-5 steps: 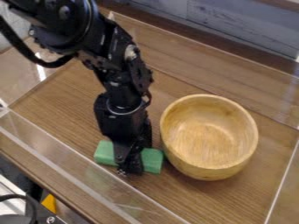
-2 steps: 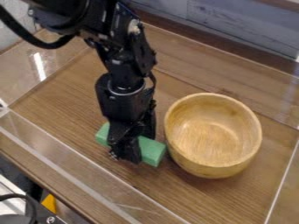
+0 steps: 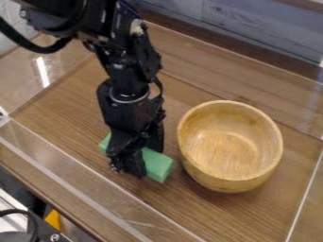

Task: Put the green block in the brown bowl

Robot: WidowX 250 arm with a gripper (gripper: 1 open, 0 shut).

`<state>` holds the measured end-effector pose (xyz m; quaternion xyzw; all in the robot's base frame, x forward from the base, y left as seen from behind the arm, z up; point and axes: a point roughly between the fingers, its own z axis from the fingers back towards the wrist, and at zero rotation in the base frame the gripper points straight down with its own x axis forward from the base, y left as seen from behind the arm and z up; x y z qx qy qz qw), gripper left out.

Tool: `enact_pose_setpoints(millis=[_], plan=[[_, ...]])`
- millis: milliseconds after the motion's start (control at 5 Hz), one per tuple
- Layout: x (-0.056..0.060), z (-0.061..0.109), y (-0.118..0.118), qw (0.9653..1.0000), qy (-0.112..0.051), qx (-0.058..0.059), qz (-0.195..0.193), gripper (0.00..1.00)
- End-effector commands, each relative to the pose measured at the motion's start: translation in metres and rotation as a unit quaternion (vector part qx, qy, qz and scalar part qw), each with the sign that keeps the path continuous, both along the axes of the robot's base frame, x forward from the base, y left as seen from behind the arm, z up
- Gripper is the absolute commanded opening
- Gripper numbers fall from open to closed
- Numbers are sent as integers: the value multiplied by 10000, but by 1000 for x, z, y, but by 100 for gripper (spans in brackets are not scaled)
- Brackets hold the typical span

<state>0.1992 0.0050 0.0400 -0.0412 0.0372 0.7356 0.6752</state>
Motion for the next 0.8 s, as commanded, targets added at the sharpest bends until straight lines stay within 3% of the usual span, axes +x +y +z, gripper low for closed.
enact_pose_setpoints(millis=[0,400,600], plan=[[12,3,-2,9997,-163,20,201,0],[22,9,8,9987,-162,-10,-474,0],[17,26,13,9970,-149,-6,-757,0]])
